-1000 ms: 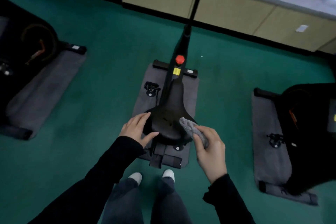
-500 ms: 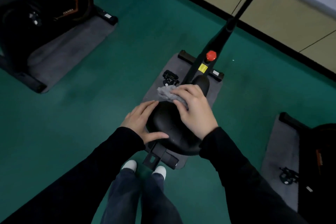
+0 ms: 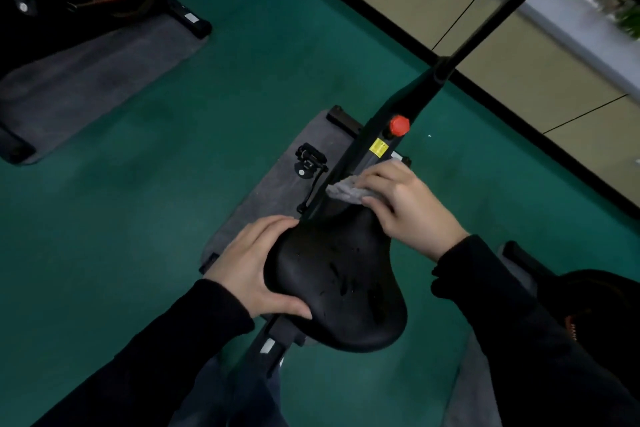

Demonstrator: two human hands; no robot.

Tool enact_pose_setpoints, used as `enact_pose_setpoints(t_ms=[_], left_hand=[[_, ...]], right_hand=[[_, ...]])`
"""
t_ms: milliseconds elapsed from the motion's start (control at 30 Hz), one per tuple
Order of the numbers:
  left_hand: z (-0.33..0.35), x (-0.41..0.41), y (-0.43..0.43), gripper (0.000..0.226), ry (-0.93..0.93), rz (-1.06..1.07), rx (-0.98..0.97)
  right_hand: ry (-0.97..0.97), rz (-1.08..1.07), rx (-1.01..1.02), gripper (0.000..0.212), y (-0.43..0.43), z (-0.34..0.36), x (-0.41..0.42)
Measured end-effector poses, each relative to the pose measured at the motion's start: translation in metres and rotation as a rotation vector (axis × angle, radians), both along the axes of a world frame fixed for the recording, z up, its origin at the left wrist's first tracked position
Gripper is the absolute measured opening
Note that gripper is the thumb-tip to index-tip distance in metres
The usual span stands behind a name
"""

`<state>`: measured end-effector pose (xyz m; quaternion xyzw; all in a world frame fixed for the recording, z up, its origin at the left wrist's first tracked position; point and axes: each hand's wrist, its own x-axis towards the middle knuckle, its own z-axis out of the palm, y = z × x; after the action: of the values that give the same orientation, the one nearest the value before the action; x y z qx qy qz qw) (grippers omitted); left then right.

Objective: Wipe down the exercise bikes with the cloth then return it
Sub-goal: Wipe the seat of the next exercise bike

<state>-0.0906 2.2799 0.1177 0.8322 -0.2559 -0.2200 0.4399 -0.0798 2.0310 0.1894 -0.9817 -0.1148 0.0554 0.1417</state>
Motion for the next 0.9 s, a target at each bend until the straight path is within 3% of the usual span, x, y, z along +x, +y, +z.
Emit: enact_pose_setpoints(t_ms=[100,367,433,567,667,767,900], left_hand=[[-0.002,0.001,0.000,0.110,0.016,0.009,-0.020],[-0.002,0.003,-0.003,0.104,0.034,0.042,-0.036],[-0.003,0.001,-0.004,0.103,0.035,0.060,-0.052],[-0.002,0.001,-0.005,0.103,0.027,0.086,-0.089],[-0.001,0.003,-0.007,0.104,-0.010,0.078,-0.107],[-0.001,0.005,-0.007,0.104,-0.013,0.072,-0.123],[-0.002,0.004,-0.008,0.102,0.001,0.071,-0.130]], right_hand=[[-0.082,-0.016,0.091,0.016,0.008,-0.011,-0.015],[0.047,0.153,0.021,0.021,-0.017,-0.008,0.028],[-0.026,-0.003,0.126,0.017,-0.033,-0.012,0.034],[-0.041,-0.493,0.651,0.014,-0.039,-0.032,0.014],[-0.106,-0.699,0.897,0.020,-0.027,-0.048,-0.012],[-0.154,-0.770,0.979,0.029,-0.011,-0.051,-0.043],[-0.230,-0.700,0.824,0.041,0.006,-0.057,-0.076]])
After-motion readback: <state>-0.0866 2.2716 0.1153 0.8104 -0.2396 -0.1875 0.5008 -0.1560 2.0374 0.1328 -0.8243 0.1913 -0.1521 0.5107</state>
